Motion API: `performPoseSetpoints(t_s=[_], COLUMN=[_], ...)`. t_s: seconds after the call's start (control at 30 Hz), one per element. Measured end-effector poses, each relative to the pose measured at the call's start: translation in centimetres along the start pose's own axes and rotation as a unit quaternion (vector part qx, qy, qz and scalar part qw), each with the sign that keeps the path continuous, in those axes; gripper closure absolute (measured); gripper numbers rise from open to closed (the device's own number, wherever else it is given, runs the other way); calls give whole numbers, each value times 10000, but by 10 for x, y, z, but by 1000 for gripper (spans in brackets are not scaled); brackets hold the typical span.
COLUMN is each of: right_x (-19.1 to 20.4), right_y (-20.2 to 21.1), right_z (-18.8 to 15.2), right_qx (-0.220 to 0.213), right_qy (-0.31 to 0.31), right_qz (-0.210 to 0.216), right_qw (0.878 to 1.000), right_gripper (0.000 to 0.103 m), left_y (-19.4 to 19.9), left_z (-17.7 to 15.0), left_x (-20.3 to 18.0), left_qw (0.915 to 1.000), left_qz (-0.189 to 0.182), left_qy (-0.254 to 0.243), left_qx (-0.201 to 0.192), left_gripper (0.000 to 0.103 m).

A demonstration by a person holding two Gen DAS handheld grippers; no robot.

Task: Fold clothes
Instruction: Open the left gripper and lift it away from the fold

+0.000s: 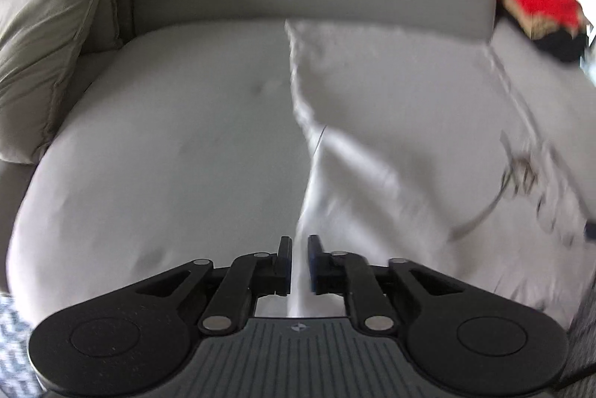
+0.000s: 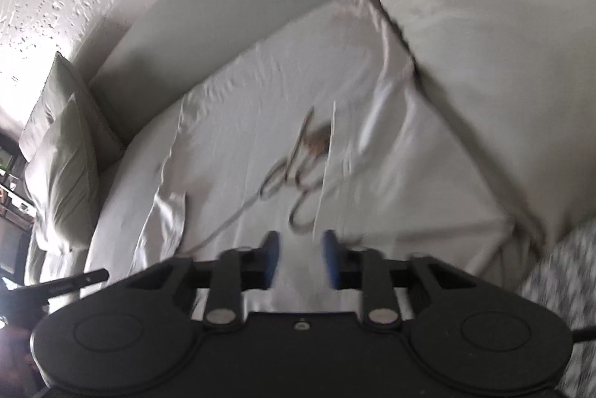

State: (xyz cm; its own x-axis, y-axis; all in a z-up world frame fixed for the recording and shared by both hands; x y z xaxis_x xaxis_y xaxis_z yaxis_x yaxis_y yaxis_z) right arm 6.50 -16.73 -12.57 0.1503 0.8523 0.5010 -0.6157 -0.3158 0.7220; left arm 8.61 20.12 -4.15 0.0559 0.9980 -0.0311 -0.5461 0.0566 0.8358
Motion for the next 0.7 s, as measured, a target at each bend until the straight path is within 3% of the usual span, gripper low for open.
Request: performPoseSetpoints(t_s=[0.1,0.23,0.3,0.33,0.43,0.53,0.63,0.7], right_x=[-5,-26,-28,-27,-32,-35,-33,-33], right_y=[-12,-29,-21,-16,0,13,29,37], right_z=[13,12,3,-2,-13,-14,-3,11], right_qx=[-153,137,238,329,548,548,200,-179], right_qy=[209,529,797,943,1001,854,639,426], right_qz=[-454,-1203,-1227,-1293,-1312,-1288,-1013,-766], right_qw=[9986,9912,9889,9866,9848,9865,9926,9960], right_gripper=[90,92,92,92,91,89,88,87], left_y=[-25,-57,-47,-40,-20,-4,19,32], left_z=[11,-1,-13,-21,-41,-61,-54,-38], left_x=[-17,-32,-43,-47,-52,-56,-57,-56], left_qw=[9999,9974,9958,9946,9927,9918,9947,9960], left_qz=[-112,102,282,331,313,-41,-309,-208], left_qy=[48,-113,-457,-593,-808,-863,-856,-867], left_qx=[74,711,738,781,843,944,476,-35], left_gripper=[90,91,91,96,99,93,86,82])
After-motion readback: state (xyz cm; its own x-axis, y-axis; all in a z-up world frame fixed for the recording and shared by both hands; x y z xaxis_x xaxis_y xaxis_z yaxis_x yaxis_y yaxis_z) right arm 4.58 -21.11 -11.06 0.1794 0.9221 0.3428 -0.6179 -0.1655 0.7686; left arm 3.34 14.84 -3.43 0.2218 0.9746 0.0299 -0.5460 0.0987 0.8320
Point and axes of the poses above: each gripper's, at about its wrist camera, not at the fingertips, and y roughly against the way its jaws point, x to its left, z to its top, the point moved 5 cm from there along -y, roughly the way its jaws point, and after that the axes turned 1 degree about x, right-handed, at the moved point
